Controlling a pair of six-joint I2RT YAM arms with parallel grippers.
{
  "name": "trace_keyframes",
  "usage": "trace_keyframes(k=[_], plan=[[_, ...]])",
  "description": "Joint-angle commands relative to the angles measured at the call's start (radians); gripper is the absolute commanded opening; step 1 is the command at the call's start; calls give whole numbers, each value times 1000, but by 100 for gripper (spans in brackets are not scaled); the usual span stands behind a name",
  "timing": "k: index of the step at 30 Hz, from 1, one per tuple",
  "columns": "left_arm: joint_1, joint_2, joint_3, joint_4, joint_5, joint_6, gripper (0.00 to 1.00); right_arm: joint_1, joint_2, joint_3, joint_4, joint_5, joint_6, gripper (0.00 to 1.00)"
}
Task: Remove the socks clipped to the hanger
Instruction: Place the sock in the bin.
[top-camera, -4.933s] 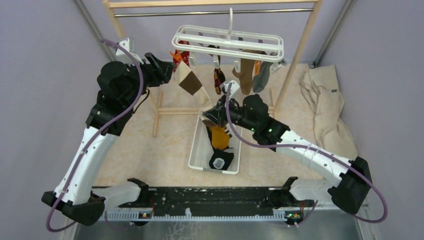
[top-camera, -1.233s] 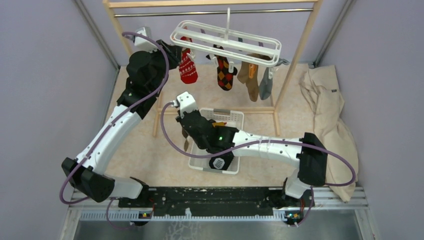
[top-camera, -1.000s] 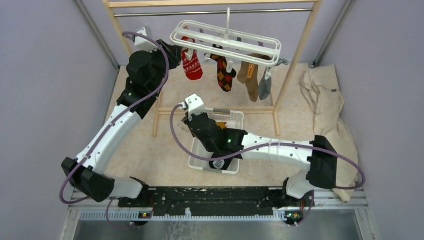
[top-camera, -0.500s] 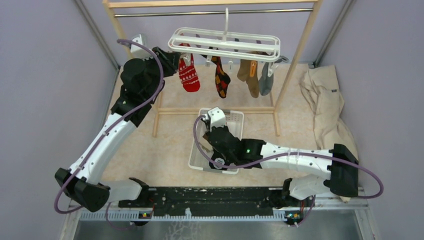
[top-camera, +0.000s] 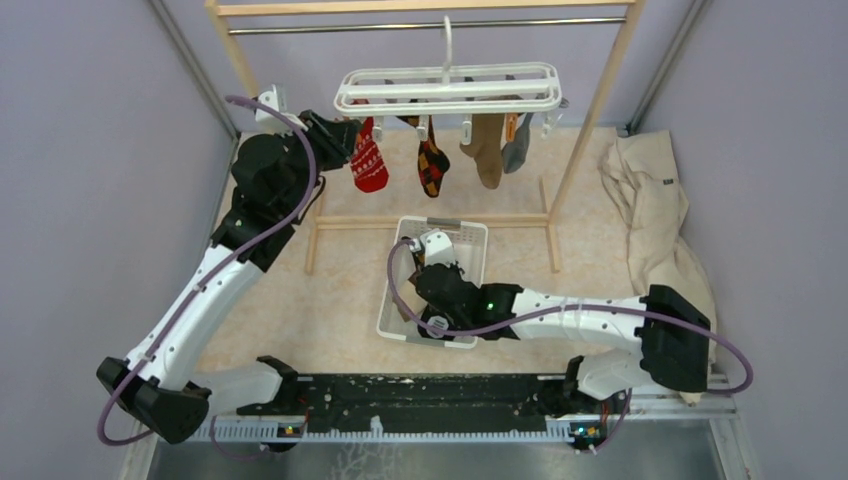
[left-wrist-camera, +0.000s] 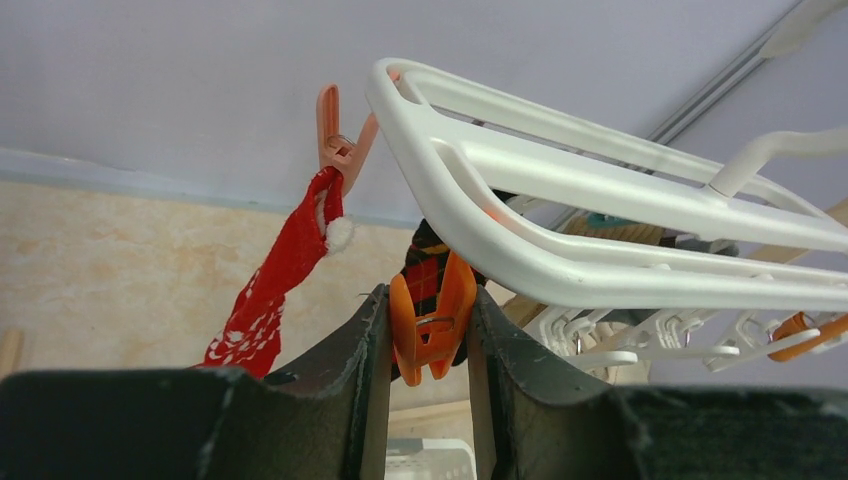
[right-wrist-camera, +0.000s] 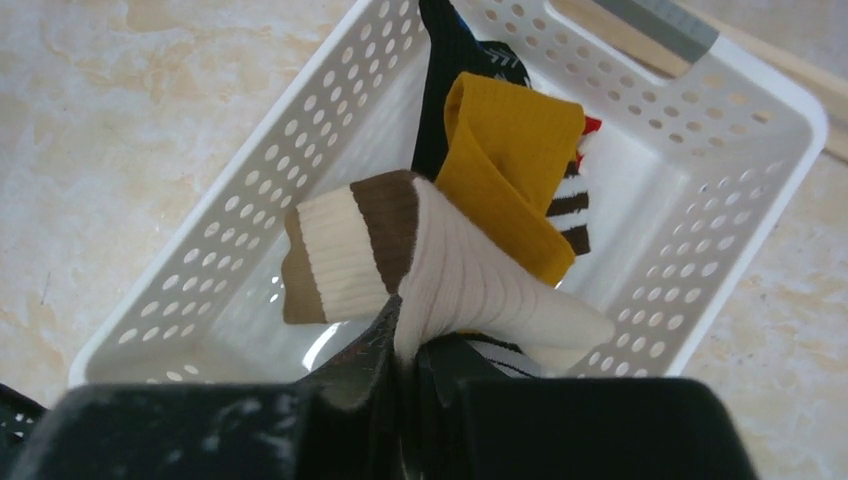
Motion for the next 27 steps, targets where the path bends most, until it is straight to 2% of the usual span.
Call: trace_keyframes(k=[1,4,7,8,9,10,11,18,24,27], plan=[[-11,-55,-23,1,24,-30,20,-31,49,6,48,-61,34,18],[-17,-73,-39,-1,28,-37,20,-44,81,17,40,-83,41,34],[-22,-90,-49,-4,32,-43,20,-50,92,26,34,-95,49,47],[-23,-96,-51,-5,33,-45,20,-50,91,29,30,-93,50,61],[-24,-100,-54,-6,34,-47,20,-51,89,32,27,-93,50,80],[-27,-104,-55,-8,33,-48,20,-52,88,35,22,-93,50,92],[-28,-108,-56,-12,34,-50,21,-52,87,39,15,-93,47,98],[-38,-130,-65,-16,60,-58,38,-53,55,71,-31,-78,38,99],[-44,-133,-61,-23,98,-71,44,-54,-22,78,-59,-71,45,99],[-53,-132,-62,-23,126,-82,44,-62,-67,82,-78,-71,44,99]])
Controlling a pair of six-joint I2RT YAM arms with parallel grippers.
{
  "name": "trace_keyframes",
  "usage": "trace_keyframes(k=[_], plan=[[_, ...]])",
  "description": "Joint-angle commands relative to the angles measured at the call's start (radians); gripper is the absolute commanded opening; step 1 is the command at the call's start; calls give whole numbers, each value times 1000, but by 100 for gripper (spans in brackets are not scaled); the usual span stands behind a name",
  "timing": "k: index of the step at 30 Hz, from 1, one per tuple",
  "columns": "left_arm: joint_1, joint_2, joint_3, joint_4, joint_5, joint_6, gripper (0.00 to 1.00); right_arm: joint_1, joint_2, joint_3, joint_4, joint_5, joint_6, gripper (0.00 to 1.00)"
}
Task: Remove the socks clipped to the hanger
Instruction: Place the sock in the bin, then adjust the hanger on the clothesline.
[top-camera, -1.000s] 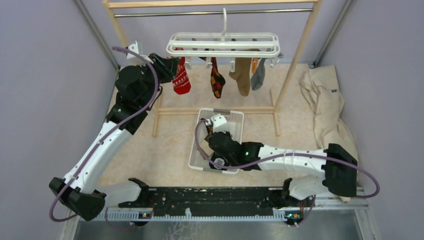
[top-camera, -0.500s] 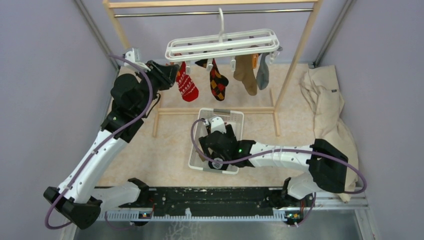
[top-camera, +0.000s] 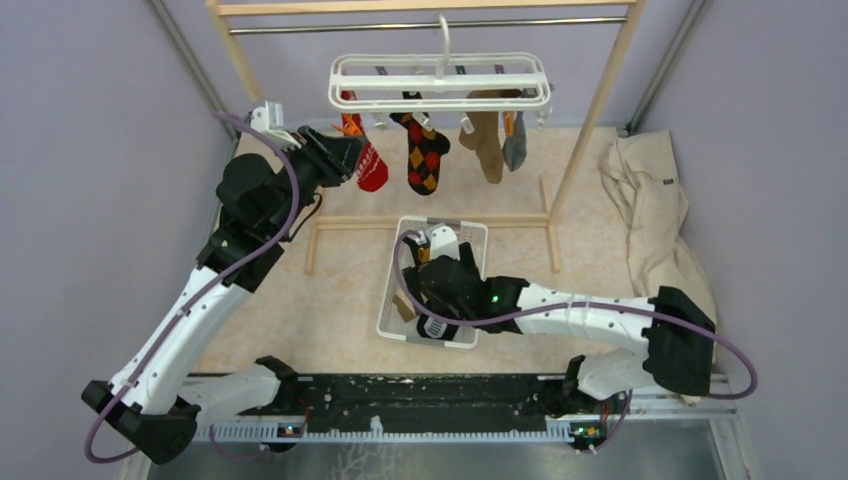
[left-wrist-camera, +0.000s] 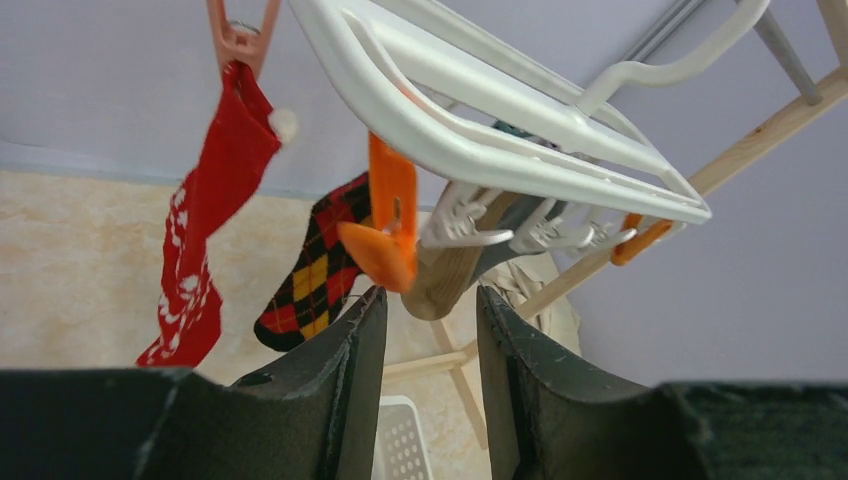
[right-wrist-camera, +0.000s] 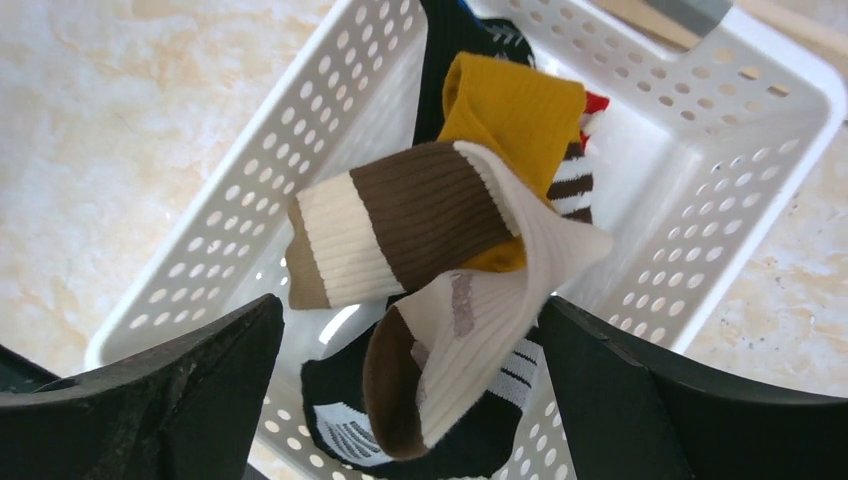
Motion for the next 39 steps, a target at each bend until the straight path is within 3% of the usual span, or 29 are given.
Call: trace_keyframes(k=[1,7,16,17,18,19,30,39], plan=[[-16,-15,-2,16,62,-25,44,-19,-102,64,-18,20,2,99],[-43,-25,-10,1,71,-30,49,-41,-192,86,-62,17,-7,99],[-54,-104,-12,-127,85,-2,70,-51,-304,113,-130,21,-16,99],[-53,-115,-14,-153,79,6,78,-51,-313,107,-132,21,-15,99],[-54,-125,-21,-168,78,11,93,-51,-321,97,-132,21,-13,99],[-54,-137,-26,-185,75,16,98,-51,-330,88,-132,22,-9,99],[-53,-265,-136,-284,8,23,99,-50,-412,6,-129,-32,29,99],[-53,-313,-166,-303,-43,37,99,-51,-481,65,-153,-23,20,99]])
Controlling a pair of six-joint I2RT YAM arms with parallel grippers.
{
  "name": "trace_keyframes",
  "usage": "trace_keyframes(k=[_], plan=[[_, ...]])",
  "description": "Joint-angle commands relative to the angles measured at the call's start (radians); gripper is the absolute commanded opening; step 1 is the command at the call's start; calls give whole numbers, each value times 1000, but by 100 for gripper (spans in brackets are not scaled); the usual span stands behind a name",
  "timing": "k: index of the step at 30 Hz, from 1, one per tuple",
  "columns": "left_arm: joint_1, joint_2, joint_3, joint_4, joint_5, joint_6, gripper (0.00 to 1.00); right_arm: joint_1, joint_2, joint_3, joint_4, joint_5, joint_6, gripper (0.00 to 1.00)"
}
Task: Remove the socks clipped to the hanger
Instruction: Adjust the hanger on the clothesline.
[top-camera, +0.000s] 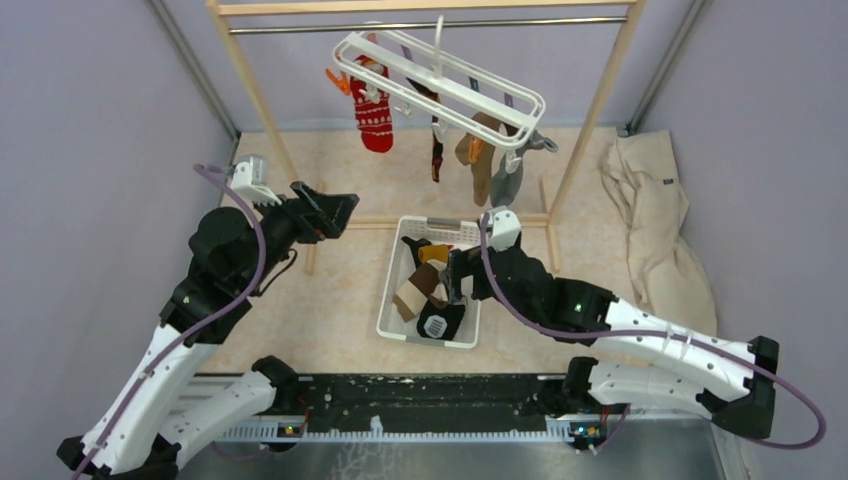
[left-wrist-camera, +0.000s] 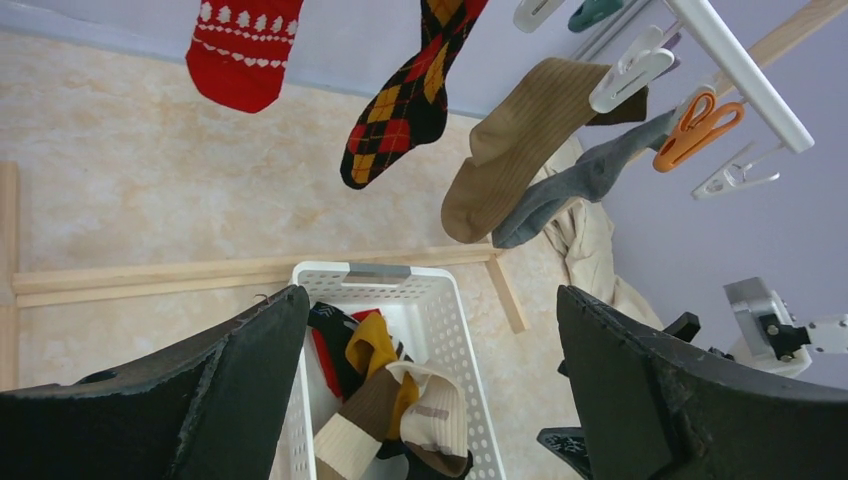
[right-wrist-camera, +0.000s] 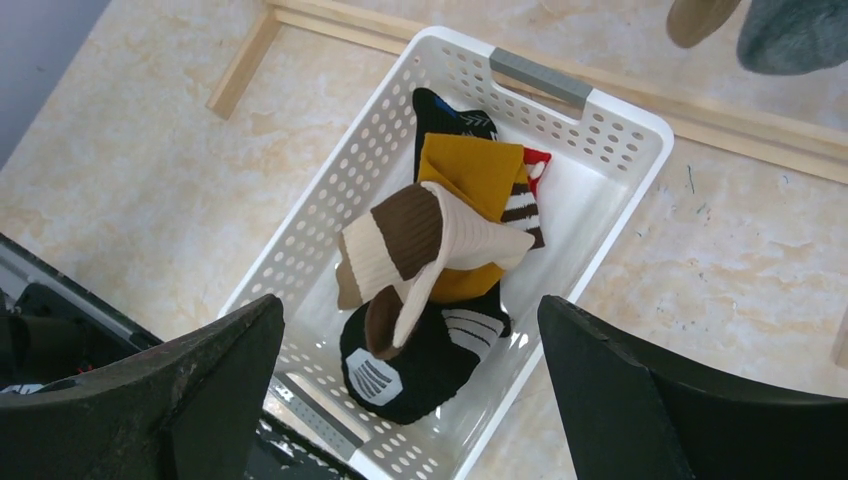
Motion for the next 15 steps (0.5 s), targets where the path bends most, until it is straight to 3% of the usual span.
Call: trace_keyframes(k=[1,15], plan=[[-4,-26,-9,-14,-37,24,99,-7,-47,73,12,8,-3,99],[-4,22,-18,-121,19,-38,99,-7,-47,152,101,66,-105,98]])
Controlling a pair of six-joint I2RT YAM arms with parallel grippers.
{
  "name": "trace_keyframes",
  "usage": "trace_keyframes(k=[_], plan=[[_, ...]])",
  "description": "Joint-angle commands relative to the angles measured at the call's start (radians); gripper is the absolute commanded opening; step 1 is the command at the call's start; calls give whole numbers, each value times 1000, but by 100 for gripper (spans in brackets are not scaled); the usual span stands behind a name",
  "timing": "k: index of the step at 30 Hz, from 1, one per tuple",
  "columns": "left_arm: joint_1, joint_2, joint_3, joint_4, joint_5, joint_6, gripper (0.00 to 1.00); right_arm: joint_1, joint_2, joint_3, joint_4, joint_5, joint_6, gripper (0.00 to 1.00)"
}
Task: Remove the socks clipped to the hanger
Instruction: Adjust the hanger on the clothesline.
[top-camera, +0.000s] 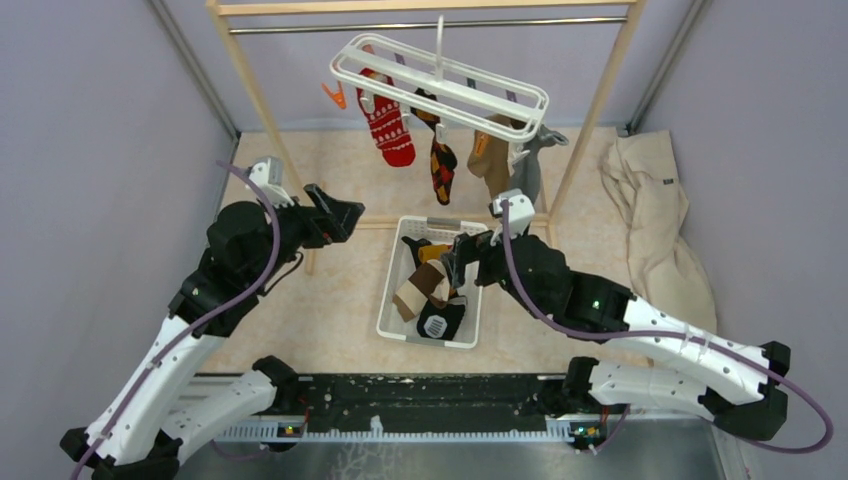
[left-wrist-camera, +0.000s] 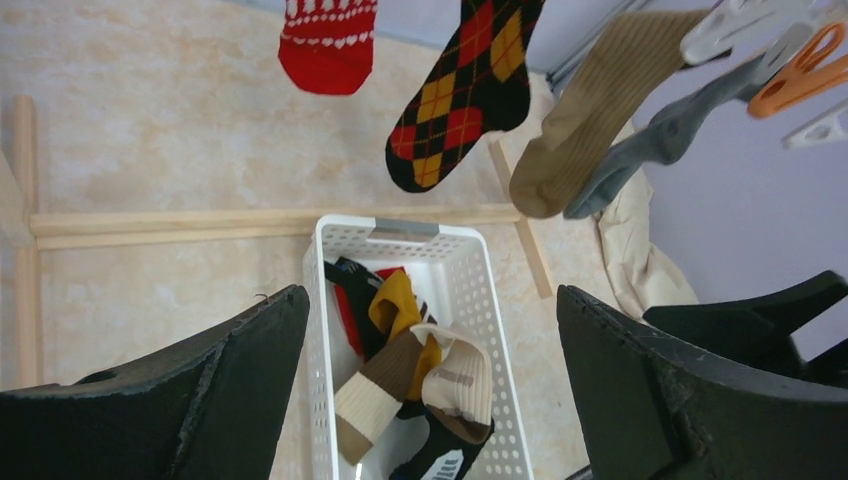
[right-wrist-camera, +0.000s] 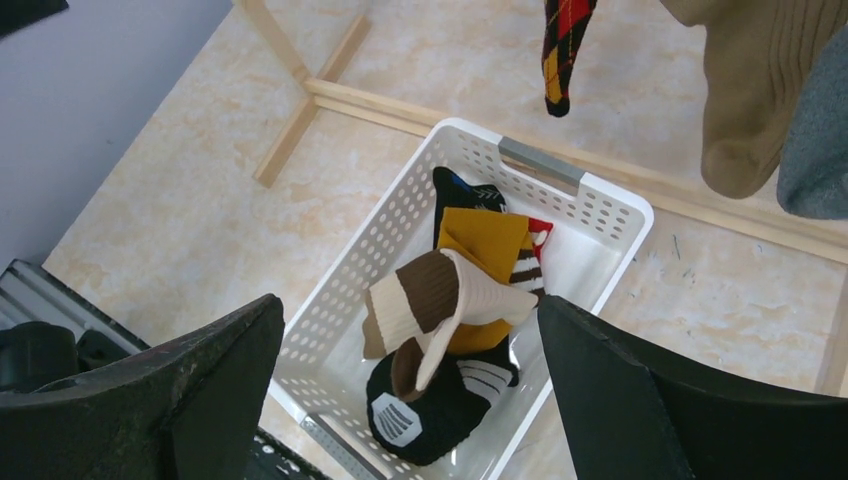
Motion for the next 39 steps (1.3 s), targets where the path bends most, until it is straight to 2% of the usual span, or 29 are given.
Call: trace_keyframes(k=[1,19,27,32,39], plan=[[-5,-5,-30,-50,42,-42,99,-7,-10,51,107,42,-72,99],[-4,-14,-22,-70,47,-48,99,-6,58,226,159,37,-146,96],[-4,54,-14,-134,124,-67,99,-7,167,271,413,10,-267,96],[-5,94,-52,-148,235,-86,99,-7,249,286,582,26,-331,96],[-4,72,-54,-205,238,-76,99,-9,343,298,703,88,-371,97]])
